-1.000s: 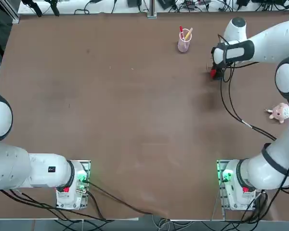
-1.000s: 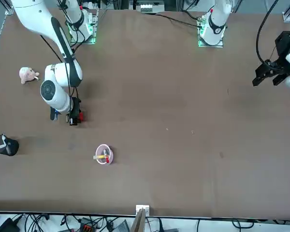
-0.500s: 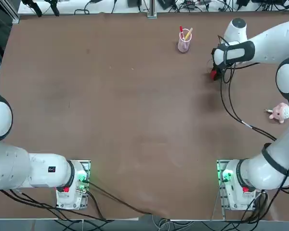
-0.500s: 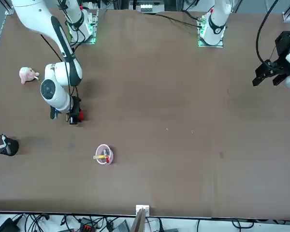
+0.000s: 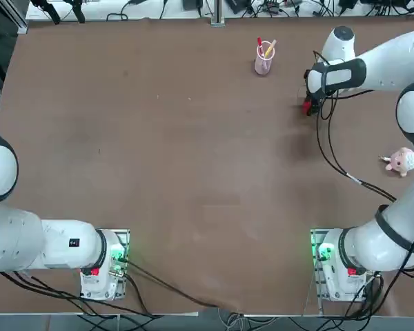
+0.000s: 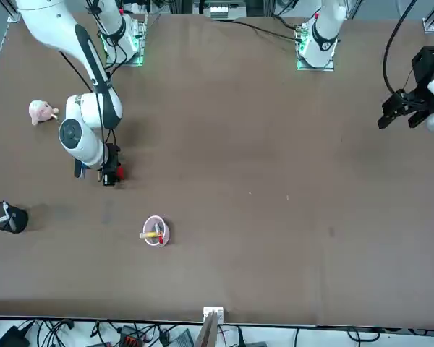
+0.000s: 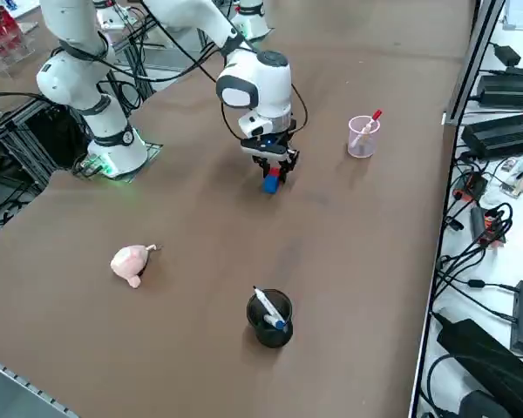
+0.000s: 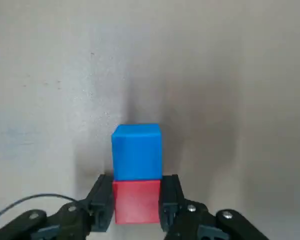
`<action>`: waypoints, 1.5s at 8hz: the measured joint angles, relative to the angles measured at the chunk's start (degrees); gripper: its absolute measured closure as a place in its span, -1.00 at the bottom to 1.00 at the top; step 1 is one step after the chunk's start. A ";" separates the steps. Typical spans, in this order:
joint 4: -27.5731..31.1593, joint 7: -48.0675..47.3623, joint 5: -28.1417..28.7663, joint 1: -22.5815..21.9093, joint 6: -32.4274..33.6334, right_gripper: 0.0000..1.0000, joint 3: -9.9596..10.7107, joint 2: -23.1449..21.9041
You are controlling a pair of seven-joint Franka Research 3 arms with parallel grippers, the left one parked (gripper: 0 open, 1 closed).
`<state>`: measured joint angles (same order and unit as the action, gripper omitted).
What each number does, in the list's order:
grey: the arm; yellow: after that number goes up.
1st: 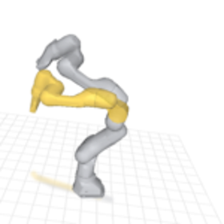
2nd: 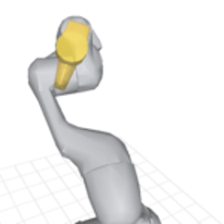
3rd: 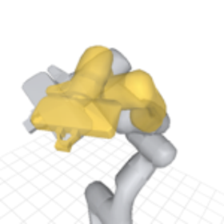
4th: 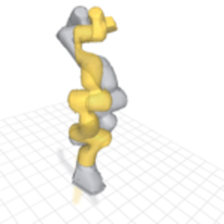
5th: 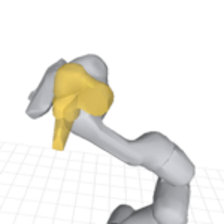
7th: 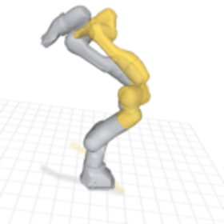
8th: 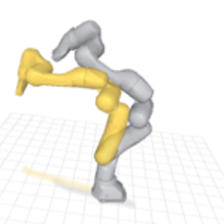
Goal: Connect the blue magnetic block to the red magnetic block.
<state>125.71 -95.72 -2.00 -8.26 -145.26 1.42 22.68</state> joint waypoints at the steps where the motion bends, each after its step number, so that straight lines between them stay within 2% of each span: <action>1: 0.02 0.00 0.00 0.01 -0.02 0.05 -0.01 0.00; 3: 0.05 0.02 0.00 0.03 -0.04 0.00 -0.01 0.01; 4: 0.32 0.31 0.00 0.04 0.02 -0.27 -0.01 0.11; 6: 0.27 2.27 0.00 0.11 -0.02 -0.96 -0.01 -0.08; 8: -2.15 5.39 -0.01 0.29 4.19 -1.00 -0.01 -1.60; 10: -8.22 10.06 -0.01 0.36 14.30 -1.00 -0.02 -3.56; 12: -15.55 19.27 0.00 0.39 25.14 -1.00 -0.05 -4.63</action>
<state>110.16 -76.45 -2.00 -7.86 -120.11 1.37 18.05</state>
